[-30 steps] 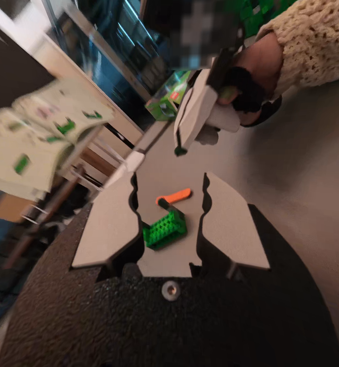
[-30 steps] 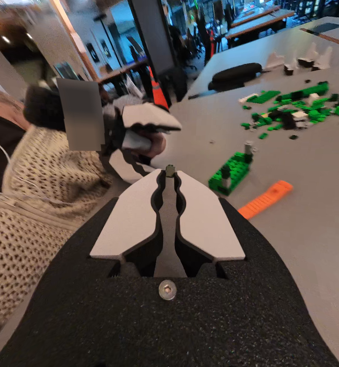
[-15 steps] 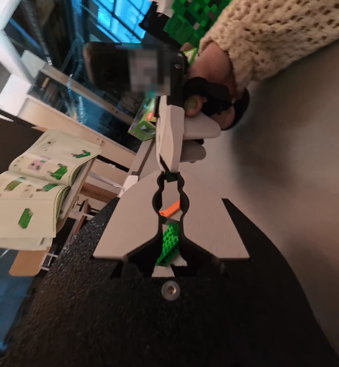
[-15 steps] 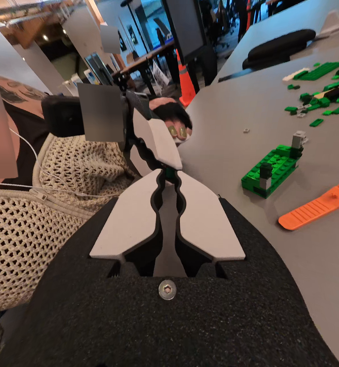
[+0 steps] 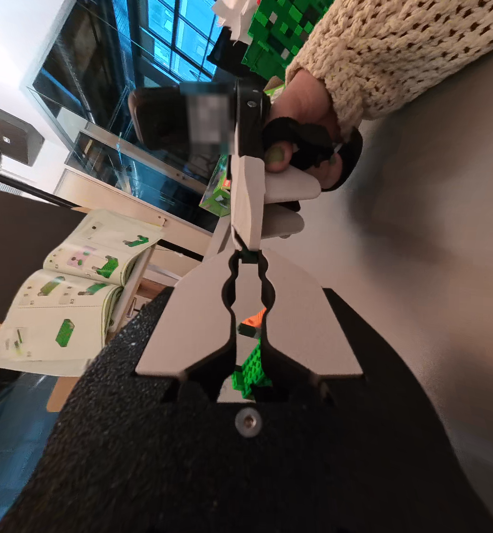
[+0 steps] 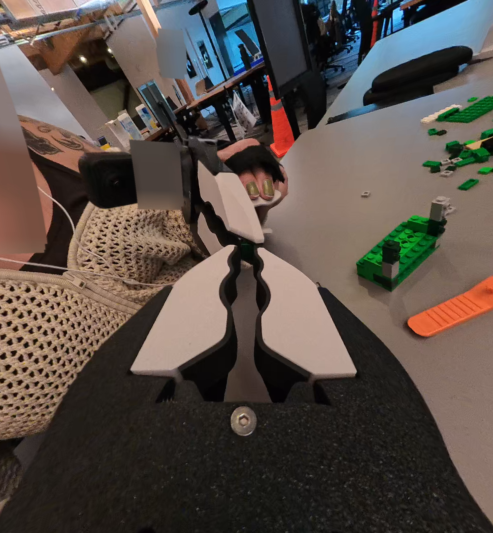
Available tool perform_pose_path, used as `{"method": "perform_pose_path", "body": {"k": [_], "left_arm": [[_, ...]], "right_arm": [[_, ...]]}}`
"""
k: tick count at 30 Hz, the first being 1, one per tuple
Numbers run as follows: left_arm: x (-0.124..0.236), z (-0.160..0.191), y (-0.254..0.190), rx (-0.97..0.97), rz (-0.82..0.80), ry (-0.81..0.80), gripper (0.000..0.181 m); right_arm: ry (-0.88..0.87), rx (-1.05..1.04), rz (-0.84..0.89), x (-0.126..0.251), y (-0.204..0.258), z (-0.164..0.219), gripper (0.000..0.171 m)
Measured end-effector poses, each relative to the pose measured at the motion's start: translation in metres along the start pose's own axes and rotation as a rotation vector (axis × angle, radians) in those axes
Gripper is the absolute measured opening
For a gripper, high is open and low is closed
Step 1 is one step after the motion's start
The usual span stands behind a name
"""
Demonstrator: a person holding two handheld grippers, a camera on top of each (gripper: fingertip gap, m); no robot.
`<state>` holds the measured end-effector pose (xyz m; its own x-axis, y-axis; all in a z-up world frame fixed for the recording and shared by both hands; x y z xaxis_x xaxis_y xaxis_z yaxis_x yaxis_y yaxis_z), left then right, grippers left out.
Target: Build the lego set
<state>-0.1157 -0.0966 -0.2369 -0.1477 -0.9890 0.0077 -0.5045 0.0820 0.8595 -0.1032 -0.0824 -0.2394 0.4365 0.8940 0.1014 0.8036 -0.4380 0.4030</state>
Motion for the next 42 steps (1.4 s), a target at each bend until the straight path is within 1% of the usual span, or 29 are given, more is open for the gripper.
{"method": "perform_pose_path", "body": {"k": [5,7,11,15,18,20,24,26,28,31,35,42], "left_arm": [[0.002,-0.005,0.0,0.107,0.08,-0.045,0.012],[0.003,-0.007,0.001,0.149,0.079,-0.063,0.013],[0.003,-0.008,0.011,0.168,-0.018,-0.077,0.028],[0.005,-0.011,0.021,0.182,-0.102,-0.093,0.034],[0.006,-0.014,0.027,0.18,-0.154,-0.109,0.032],[0.007,-0.015,0.028,0.155,-0.184,-0.116,0.027],[0.009,-0.018,0.027,0.029,-0.25,-0.107,0.016],[0.011,-0.019,0.027,-0.006,-0.261,-0.106,0.011],[0.011,-0.018,0.025,0.013,-0.215,-0.104,0.009],[0.01,-0.015,0.017,0.023,-0.102,-0.116,0.009],[0.01,-0.01,0.003,-0.022,0.039,-0.107,0.009],[0.01,-0.004,-0.014,-0.085,0.234,-0.098,0.008]], "right_arm": [[0.003,0.012,-0.036,-0.001,0.006,0.0,0.008],[-0.006,0.011,-0.059,0.0,0.008,-0.001,0.008],[-0.041,0.014,-0.073,0.001,0.01,-0.005,0.008],[-0.098,0.016,-0.09,0.002,0.013,-0.013,0.007],[-0.148,0.016,-0.103,0.003,0.014,-0.019,0.007],[-0.183,0.011,-0.108,0.003,0.015,-0.023,0.007],[-0.256,0.0,-0.129,0.002,0.016,-0.029,0.007],[-0.259,0.001,-0.14,0.001,0.017,-0.029,0.007],[-0.235,0.011,-0.125,0.001,0.016,-0.027,0.007],[-0.143,0.019,-0.101,0.001,0.015,-0.019,0.007],[0.002,0.034,-0.055,0.001,0.012,-0.004,0.008],[0.186,0.075,0.01,0.0,0.009,0.014,0.008]]}}
Point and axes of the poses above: each gripper's, where its closed fingertips meet, x back along the fingers, z out of its underside, y = z × x across the jaws, the point moved 2 cm from there along x, back along the fingers, and after that the axes turned 7 degrees about -z, right-handed, at the moved point
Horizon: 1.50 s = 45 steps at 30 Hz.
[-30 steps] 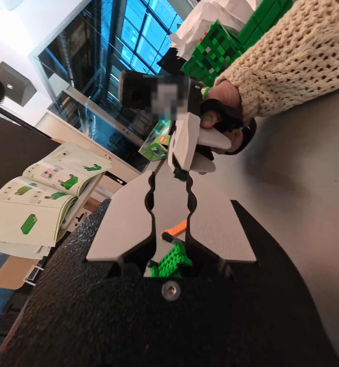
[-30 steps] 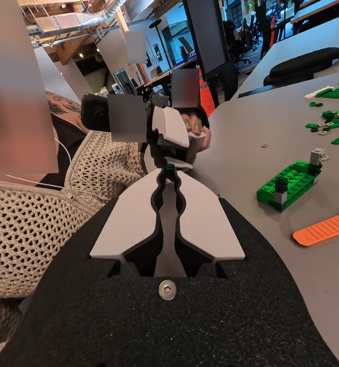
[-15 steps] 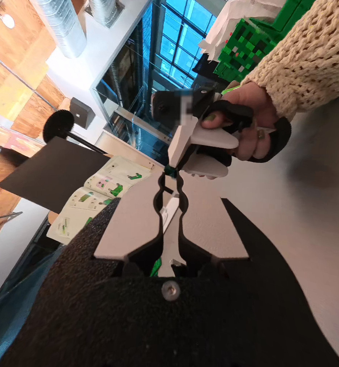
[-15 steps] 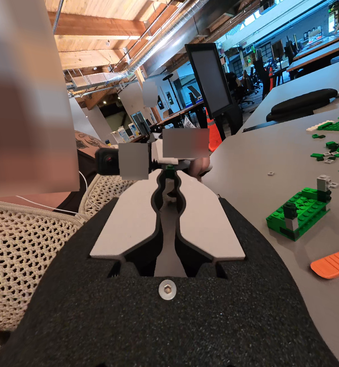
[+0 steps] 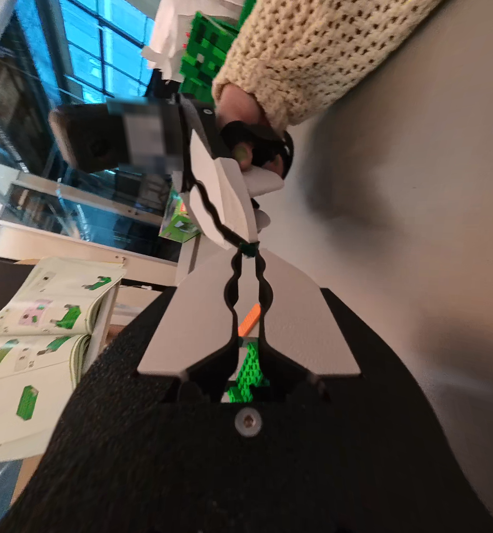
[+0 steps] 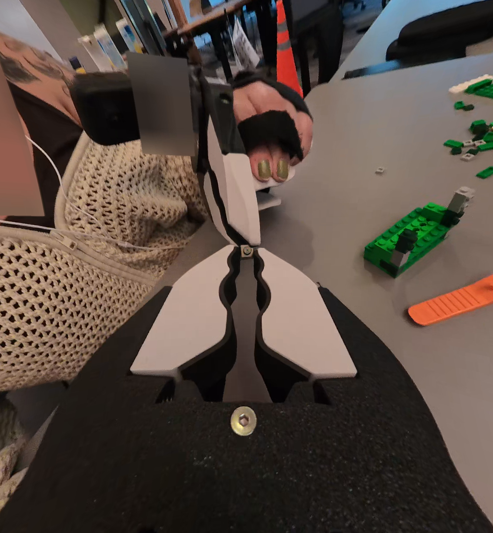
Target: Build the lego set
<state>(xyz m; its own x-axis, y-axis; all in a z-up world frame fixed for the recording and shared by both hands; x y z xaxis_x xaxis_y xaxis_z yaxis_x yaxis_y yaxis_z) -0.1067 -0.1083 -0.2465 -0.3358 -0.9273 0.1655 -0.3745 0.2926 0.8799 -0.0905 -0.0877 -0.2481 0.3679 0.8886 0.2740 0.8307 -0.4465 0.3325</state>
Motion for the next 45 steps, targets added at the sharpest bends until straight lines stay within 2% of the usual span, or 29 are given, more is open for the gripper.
{"method": "perform_pose_path", "body": {"k": [8,10,11,13,15,18,21,23,29,31,35,40,45], "left_arm": [[0.0,0.0,-0.019,-0.102,0.219,0.03,0.008],[-0.002,0.002,-0.019,-0.011,0.23,0.066,0.009],[-0.004,0.007,-0.014,0.042,0.182,0.098,0.012],[-0.005,0.033,0.001,0.167,0.041,0.233,0.046],[-0.002,0.073,0.009,0.417,-0.064,0.435,0.071],[0.0,0.115,-0.012,0.79,0.02,0.629,0.112],[-0.003,0.127,-0.008,0.963,0.011,0.578,0.099],[-0.004,0.133,-0.004,0.977,-0.003,0.583,0.091],[-0.008,0.146,-0.007,1.014,0.006,0.656,0.086],[-0.009,0.147,-0.005,1.017,0.001,0.658,0.075],[-0.012,0.149,-0.002,0.959,-0.003,0.636,0.075],[-0.019,0.131,0.013,0.808,0.05,0.47,0.074],[-0.051,0.121,0.027,0.848,0.263,0.295,0.074]], "right_arm": [[0.155,-0.03,-0.015,-0.008,0.002,0.019,0.008],[0.162,-0.017,-0.001,-0.006,0.001,0.02,0.008],[0.144,-0.012,0.016,-0.003,-0.002,0.018,0.008],[0.122,0.003,0.052,0.004,-0.006,0.015,0.007],[0.093,0.038,0.109,0.01,-0.013,0.01,0.008],[0.047,0.074,0.161,0.017,-0.02,0.006,0.007],[0.007,0.099,0.185,0.022,-0.023,0.004,0.007],[-0.019,0.119,0.205,0.027,-0.026,0.004,0.007],[-0.137,0.202,0.365,0.046,-0.043,-0.002,0.007],[-0.161,0.249,0.445,0.053,-0.048,-0.005,0.007],[-0.231,0.307,0.57,0.065,-0.056,-0.007,0.007],[-0.333,0.327,0.704,0.087,-0.062,-0.009,0.007],[-0.402,0.311,0.746,0.1,-0.064,-0.011,0.007]]}}
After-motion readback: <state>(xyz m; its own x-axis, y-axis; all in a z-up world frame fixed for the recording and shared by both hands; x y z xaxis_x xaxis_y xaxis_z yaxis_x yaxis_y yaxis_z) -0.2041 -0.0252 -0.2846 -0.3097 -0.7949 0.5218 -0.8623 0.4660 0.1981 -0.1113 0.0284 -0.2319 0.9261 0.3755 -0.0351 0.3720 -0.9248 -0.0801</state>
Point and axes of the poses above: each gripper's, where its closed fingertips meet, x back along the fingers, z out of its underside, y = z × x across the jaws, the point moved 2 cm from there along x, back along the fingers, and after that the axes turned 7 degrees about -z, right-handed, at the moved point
